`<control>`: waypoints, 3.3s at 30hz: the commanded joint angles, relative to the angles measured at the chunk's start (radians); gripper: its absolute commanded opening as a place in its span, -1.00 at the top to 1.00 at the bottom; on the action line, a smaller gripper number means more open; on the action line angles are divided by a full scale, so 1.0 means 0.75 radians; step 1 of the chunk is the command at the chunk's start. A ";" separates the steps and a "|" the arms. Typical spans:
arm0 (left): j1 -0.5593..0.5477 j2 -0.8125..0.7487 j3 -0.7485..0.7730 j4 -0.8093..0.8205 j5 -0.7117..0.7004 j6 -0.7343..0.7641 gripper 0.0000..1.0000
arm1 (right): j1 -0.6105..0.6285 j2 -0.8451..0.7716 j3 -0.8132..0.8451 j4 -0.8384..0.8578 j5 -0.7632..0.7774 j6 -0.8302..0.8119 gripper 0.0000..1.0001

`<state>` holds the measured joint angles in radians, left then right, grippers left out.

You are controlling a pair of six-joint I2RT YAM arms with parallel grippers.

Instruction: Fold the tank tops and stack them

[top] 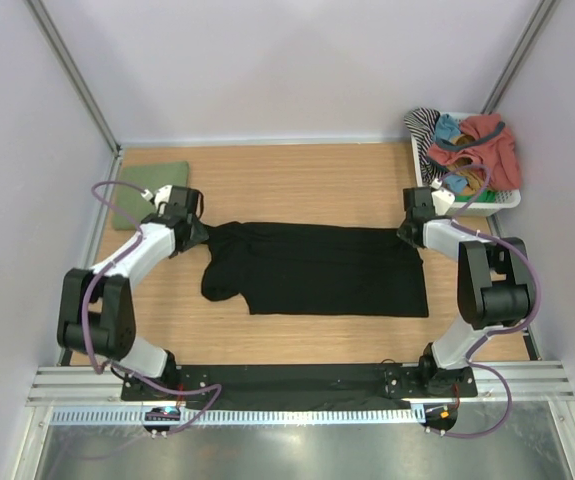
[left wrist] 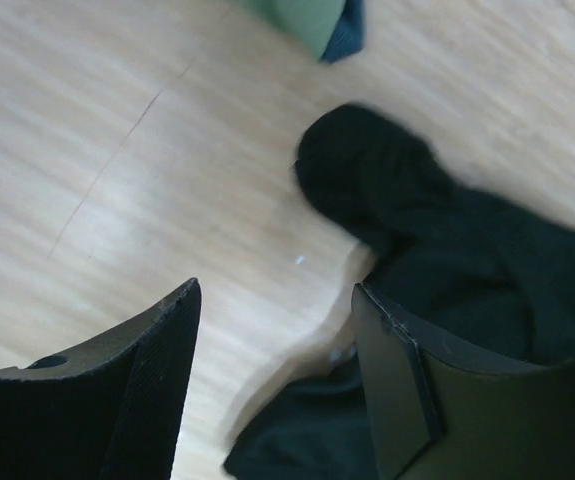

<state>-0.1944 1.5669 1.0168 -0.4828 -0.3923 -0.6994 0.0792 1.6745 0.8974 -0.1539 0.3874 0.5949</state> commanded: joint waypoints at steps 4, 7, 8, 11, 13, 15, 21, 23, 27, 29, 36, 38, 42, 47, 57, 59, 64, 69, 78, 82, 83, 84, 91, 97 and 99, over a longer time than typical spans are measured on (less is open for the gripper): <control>0.006 -0.147 -0.065 0.093 0.020 -0.010 0.00 | -0.016 -0.075 -0.012 0.044 0.048 0.039 0.97; 0.010 -0.087 -0.053 0.126 0.071 -0.031 0.09 | -0.016 -0.077 -0.016 0.050 0.042 0.033 0.97; 0.010 -0.048 -0.051 0.171 0.108 -0.035 0.07 | -0.014 -0.075 -0.016 0.050 0.038 0.033 0.98; 0.008 0.048 -0.014 0.212 0.173 -0.051 0.06 | -0.016 -0.073 -0.014 0.050 0.030 0.031 0.98; 0.008 0.101 0.029 0.218 0.188 -0.055 0.06 | -0.016 -0.075 -0.016 0.052 0.032 0.031 0.97; 0.010 0.177 0.055 0.230 0.173 -0.055 0.06 | -0.016 -0.081 -0.016 0.054 0.030 0.029 0.98; 0.010 0.355 0.186 0.196 0.086 -0.021 0.10 | -0.016 -0.085 -0.027 0.056 0.023 0.027 0.98; 0.010 0.383 0.205 0.206 0.087 -0.018 0.12 | -0.016 -0.087 -0.023 0.054 0.021 0.027 0.98; 0.016 0.453 0.248 0.206 0.112 -0.014 0.63 | -0.016 -0.097 -0.029 0.054 0.032 0.027 0.97; 0.018 0.457 0.256 0.188 0.104 -0.002 0.96 | -0.020 -0.095 -0.033 0.052 0.034 0.027 0.98; 0.038 0.251 0.205 0.024 -0.216 0.053 1.00 | -0.030 -0.099 -0.035 0.048 0.038 0.031 0.98; 0.038 0.212 0.225 -0.049 -0.305 0.069 1.00 | -0.030 -0.095 -0.037 0.048 0.036 0.033 0.98; 0.040 0.185 0.323 -0.184 -0.475 0.078 0.73 | -0.030 -0.097 -0.035 0.050 0.032 0.029 0.98; 0.018 0.181 0.391 -0.238 -0.365 0.061 -0.47 | -0.030 -0.095 -0.037 0.048 0.030 0.029 0.98; -0.089 -0.244 0.020 -0.177 -0.064 -0.022 -0.48 | -0.030 -0.134 -0.010 0.029 -0.042 0.002 0.40; -0.093 -0.391 -0.069 -0.140 0.046 -0.080 -0.41 | -0.030 -0.189 0.004 -0.011 -0.050 -0.004 0.23; -0.103 -0.620 -0.351 -0.101 0.187 -0.180 -0.36 | -0.022 -0.312 0.035 -0.144 -0.093 -0.018 -0.32; -0.109 -0.727 -0.556 0.025 0.386 -0.290 -0.34 | -0.014 -0.514 -0.051 -0.290 -0.134 -0.030 -0.49; -0.109 -0.727 -0.748 0.324 0.507 -0.495 0.05 | -0.001 -0.907 -0.290 -0.396 -0.322 -0.047 -0.04; -0.107 -0.754 -0.777 0.292 0.454 -0.471 0.21 | 0.001 -0.918 -0.307 -0.425 -0.359 -0.055 0.02; -0.107 -0.758 -0.781 0.280 0.445 -0.466 0.23 | -0.001 -0.920 -0.309 -0.425 -0.361 -0.047 0.02; -0.107 -0.756 -0.783 0.276 0.437 -0.464 0.28 | -0.001 -0.918 -0.309 -0.427 -0.357 -0.045 0.03; -0.107 -0.686 -0.771 0.249 0.298 -0.462 0.40 | 0.001 -0.911 -0.307 -0.421 -0.334 -0.053 0.04; -0.109 -0.525 -0.734 0.286 0.209 -0.420 0.44 | -0.001 -0.913 -0.321 -0.412 -0.347 -0.051 0.05; -0.107 -0.506 -0.703 0.221 0.147 -0.381 0.44 | -0.001 -0.920 -0.321 -0.414 -0.347 -0.049 0.05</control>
<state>-0.2745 1.1595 0.4610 -0.2893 -0.1780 -1.0317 0.0757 1.0012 0.6617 -0.4797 0.1341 0.5697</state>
